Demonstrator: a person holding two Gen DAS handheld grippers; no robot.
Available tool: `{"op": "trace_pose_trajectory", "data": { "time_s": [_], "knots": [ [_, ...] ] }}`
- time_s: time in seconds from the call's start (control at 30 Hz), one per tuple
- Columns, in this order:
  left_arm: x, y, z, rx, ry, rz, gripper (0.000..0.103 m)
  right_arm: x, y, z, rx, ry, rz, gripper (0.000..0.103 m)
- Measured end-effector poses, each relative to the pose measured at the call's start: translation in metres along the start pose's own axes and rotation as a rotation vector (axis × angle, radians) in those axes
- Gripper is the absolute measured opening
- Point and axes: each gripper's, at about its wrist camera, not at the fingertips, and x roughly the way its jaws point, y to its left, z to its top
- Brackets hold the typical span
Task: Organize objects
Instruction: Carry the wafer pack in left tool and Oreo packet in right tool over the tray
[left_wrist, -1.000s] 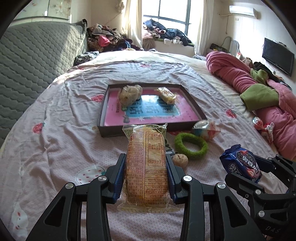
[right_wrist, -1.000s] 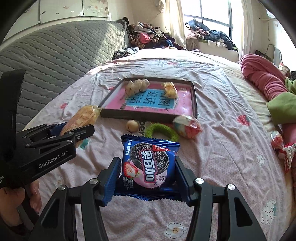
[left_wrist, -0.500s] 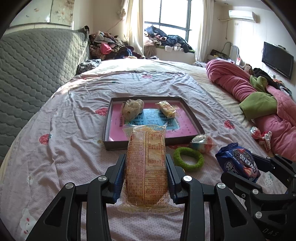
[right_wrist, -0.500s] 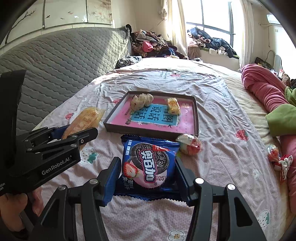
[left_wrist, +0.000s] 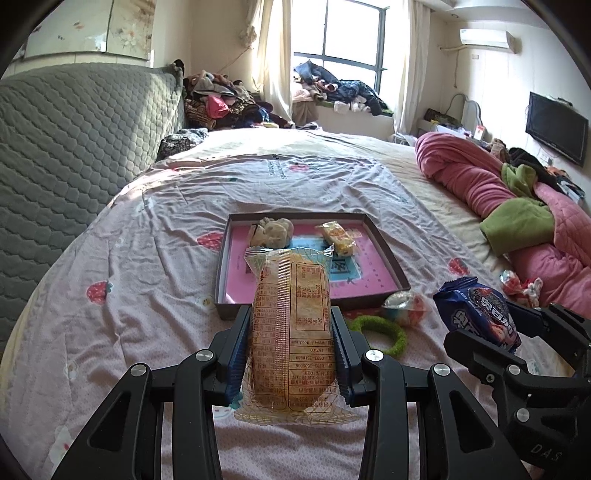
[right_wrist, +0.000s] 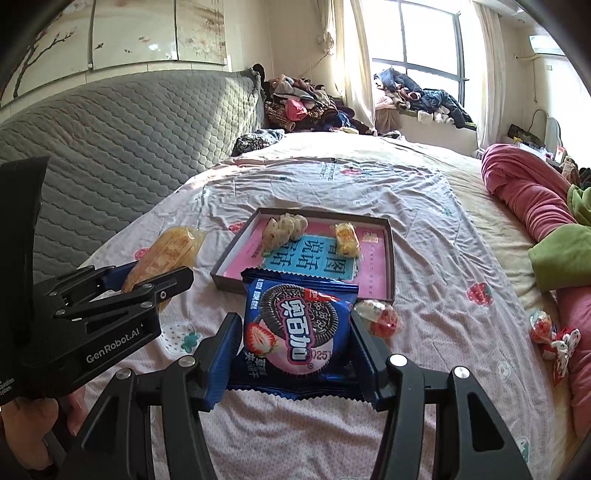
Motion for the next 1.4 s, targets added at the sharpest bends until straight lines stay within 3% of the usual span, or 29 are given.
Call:
{"op": "trace_pose_trajectory", "data": {
  "time_s": [0.37, 0.77, 1.1, 1.4],
  "knots": [
    [0.034, 0.002, 0.035, 0.011, -0.004, 0.004, 0.041, 0.025, -0.010, 0.035, -0.011, -0.016, -0.009, 0.057],
    [0.123, 0.000, 0.063, 0.008, 0.037, -0.001, 0.041, 0.099, -0.035, 0.070, -0.003, -0.003, -0.011, 0.057],
    [0.202, 0.003, 0.064, 0.001, 0.111, -0.010, 0.041, 0.165, -0.057, 0.073, 0.002, 0.047, -0.032, 0.057],
    [0.242, 0.000, 0.057, 0.015, 0.148, -0.001, 0.041, 0.211, -0.075, 0.055, 0.027, 0.118, -0.048, 0.057]
  ]
}}
